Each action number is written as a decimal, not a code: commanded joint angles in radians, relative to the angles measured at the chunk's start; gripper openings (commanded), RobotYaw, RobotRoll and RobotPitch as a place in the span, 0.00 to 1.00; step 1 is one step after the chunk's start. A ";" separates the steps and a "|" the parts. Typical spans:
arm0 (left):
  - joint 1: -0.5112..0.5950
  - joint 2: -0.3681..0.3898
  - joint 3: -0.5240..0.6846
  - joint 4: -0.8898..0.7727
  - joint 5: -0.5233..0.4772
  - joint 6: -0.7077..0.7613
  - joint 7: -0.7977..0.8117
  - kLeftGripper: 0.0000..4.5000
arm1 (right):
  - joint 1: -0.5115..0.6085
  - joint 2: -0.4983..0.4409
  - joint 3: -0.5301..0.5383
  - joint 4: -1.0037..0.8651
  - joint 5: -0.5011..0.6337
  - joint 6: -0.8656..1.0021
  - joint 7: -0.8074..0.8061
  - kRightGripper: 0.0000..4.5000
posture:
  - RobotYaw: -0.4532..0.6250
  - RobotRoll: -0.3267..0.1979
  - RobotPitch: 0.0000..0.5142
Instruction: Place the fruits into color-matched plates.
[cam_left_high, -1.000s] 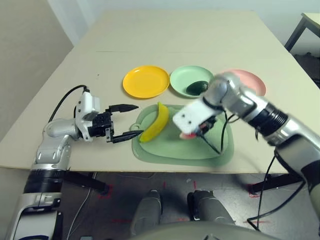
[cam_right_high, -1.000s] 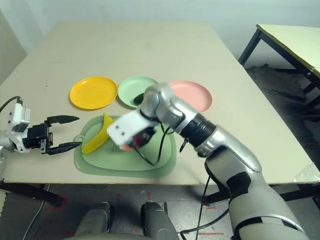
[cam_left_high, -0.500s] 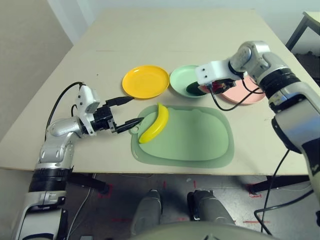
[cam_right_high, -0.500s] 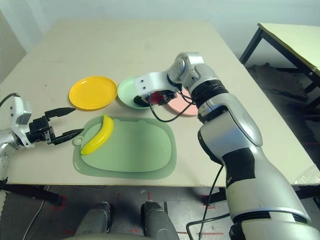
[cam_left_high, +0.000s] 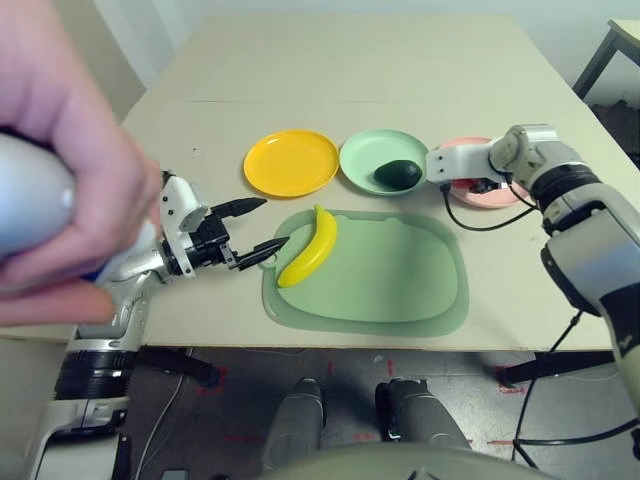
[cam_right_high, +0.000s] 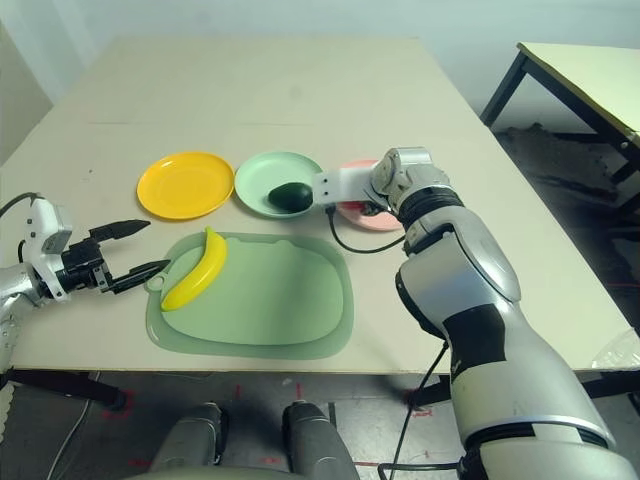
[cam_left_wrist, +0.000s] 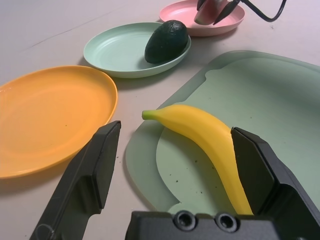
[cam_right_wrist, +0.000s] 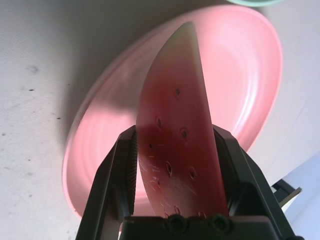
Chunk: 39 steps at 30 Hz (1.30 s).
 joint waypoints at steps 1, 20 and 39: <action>-0.008 0.006 -0.017 0.014 0.015 -0.002 -0.018 1.00 | 0.013 -0.001 -0.030 0.004 -0.006 0.008 -0.005 0.78 | 0.47 0.62 0.26; -0.160 0.149 -0.149 0.211 0.232 -0.338 -0.239 1.00 | 0.039 -0.125 -0.340 -0.425 0.296 -0.036 0.312 0.99 | 0.45 0.62 0.25; -0.105 0.091 -0.113 -0.285 -0.076 0.788 0.063 1.00 | 0.971 -0.264 -0.692 -1.419 0.623 -0.078 0.175 0.99 | 0.46 0.62 0.29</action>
